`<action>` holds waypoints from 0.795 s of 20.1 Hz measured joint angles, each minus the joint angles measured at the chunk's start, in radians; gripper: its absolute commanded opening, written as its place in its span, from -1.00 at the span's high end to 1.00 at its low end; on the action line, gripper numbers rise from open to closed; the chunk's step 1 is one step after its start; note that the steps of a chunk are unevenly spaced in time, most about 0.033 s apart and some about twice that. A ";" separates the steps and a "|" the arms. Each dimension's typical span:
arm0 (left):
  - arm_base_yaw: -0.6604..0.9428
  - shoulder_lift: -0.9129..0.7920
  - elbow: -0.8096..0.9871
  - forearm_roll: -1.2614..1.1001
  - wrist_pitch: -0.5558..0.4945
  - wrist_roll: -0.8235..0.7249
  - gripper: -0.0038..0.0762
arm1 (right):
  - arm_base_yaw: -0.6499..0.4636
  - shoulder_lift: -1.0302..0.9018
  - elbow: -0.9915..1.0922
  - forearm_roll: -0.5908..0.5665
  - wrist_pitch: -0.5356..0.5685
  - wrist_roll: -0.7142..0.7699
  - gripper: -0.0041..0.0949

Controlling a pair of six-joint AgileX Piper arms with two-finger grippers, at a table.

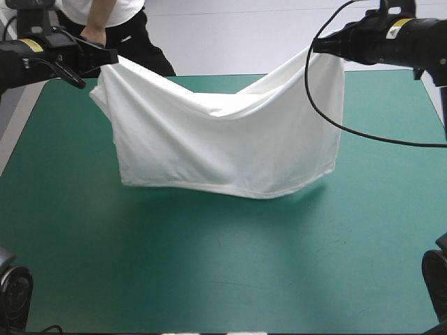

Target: Fold the cloth

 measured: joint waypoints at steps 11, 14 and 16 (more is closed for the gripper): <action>0.000 -0.032 -0.221 -0.052 0.067 0.018 0.93 | 0.000 -0.085 -0.144 0.003 0.018 -0.012 0.96; 0.000 0.038 -0.223 -0.048 0.015 0.018 0.93 | 0.000 -0.007 -0.144 -0.075 0.017 -0.012 0.96; 0.000 0.107 -0.223 -0.046 -0.034 0.018 0.93 | 0.000 0.065 -0.144 -0.114 0.002 -0.012 0.96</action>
